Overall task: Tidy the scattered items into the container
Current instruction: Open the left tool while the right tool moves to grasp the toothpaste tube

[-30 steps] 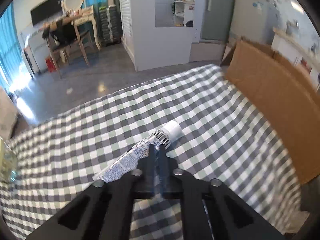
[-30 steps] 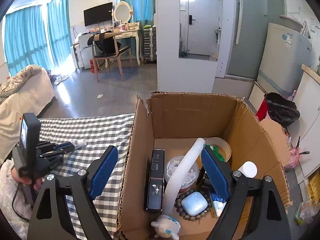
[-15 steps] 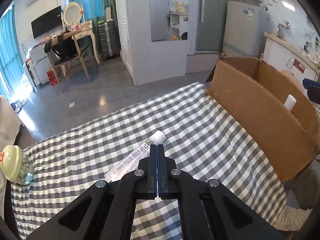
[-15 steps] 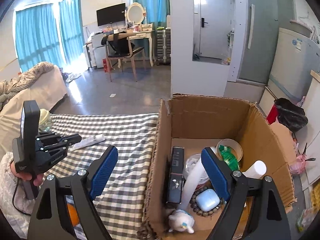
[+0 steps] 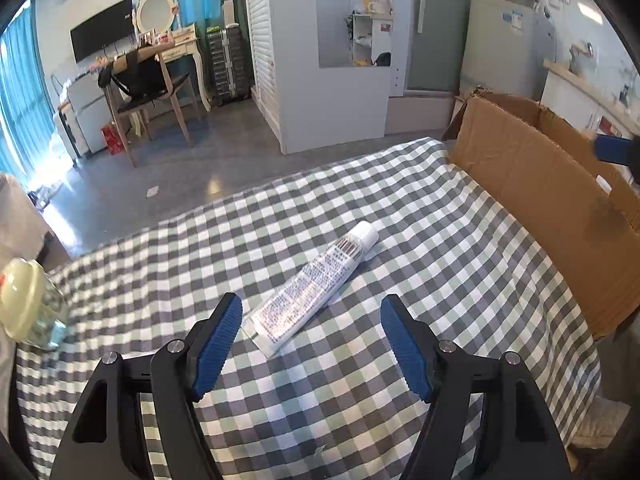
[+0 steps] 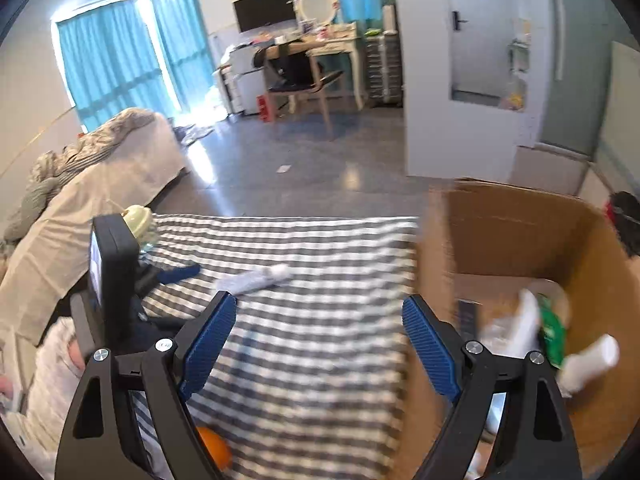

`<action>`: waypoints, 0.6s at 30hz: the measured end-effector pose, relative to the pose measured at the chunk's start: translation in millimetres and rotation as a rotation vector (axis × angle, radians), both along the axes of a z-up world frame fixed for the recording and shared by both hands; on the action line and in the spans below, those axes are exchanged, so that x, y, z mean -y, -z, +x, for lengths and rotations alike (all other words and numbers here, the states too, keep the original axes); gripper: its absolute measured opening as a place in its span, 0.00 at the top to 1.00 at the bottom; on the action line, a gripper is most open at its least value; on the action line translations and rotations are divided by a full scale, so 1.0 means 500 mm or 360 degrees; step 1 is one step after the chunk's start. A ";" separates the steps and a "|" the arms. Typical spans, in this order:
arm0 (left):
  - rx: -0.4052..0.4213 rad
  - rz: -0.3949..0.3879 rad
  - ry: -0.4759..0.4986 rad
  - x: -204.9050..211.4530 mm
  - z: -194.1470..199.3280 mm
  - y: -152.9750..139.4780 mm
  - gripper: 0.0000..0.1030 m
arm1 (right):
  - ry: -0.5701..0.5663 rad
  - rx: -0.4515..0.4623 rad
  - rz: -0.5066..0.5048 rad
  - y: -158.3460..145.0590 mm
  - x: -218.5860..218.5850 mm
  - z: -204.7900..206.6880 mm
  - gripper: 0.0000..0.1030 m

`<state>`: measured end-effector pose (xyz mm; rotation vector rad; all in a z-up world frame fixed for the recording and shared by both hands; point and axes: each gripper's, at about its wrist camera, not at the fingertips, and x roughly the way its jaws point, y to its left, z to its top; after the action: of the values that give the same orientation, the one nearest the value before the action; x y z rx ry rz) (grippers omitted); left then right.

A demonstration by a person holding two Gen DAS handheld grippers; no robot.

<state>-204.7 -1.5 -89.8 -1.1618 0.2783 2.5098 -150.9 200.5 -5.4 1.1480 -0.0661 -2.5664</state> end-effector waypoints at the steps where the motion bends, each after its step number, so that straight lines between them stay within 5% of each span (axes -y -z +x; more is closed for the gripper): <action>1: 0.0002 -0.0018 0.0004 -0.001 -0.003 0.006 0.28 | -0.0017 0.0025 -0.0012 0.007 0.017 -0.012 0.17; 8: 0.0045 -0.0044 0.0039 0.006 -0.044 0.049 0.28 | 0.0000 0.0476 -0.0277 0.119 0.084 -0.155 0.20; 10: 0.0080 0.0010 0.0014 0.018 -0.055 0.057 0.28 | 0.0075 0.0595 -0.0328 0.162 0.083 -0.193 0.31; 18: 0.0123 0.0137 -0.0014 0.048 -0.070 0.058 0.28 | 0.0194 0.0724 -0.0221 0.243 0.131 -0.253 0.34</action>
<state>-239.5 -25.7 -119.1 -1.2244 0.1436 2.4522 -277.4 134.9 -127.1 1.6902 -0.4232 -2.3012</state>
